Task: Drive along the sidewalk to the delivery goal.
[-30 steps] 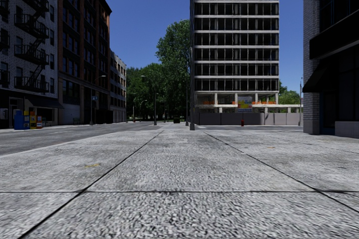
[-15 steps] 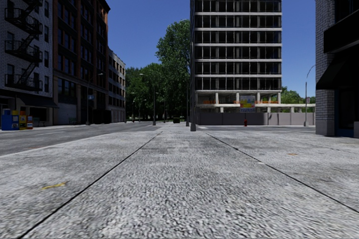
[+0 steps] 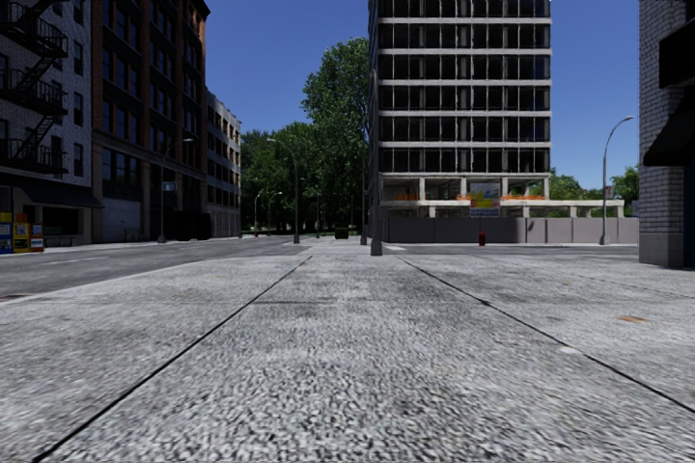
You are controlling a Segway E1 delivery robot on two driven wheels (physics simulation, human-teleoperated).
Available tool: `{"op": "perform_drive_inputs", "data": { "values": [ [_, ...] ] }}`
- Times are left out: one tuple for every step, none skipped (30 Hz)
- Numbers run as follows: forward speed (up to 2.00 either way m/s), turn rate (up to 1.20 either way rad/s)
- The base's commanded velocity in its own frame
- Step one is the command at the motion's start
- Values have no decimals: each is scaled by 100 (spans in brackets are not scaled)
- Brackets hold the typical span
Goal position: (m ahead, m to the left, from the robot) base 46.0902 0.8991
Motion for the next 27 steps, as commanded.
{"op": "perform_drive_inputs", "data": {
  "values": [
    [200,0],
    [200,0],
    [200,0],
    [200,0],
    [200,0],
    [200,0],
    [200,0],
    [200,0],
    [200,0],
    [200,0],
    [200,0],
    [200,0],
    [200,0],
    [200,0],
    [200,0],
    [200,0],
    [200,0],
    [200,0],
    [200,0],
    [200,0],
    [200,0],
    [200,0],
    [200,0],
    [200,0],
    [200,0],
    [200,0],
    [200,0]
  ]
}}
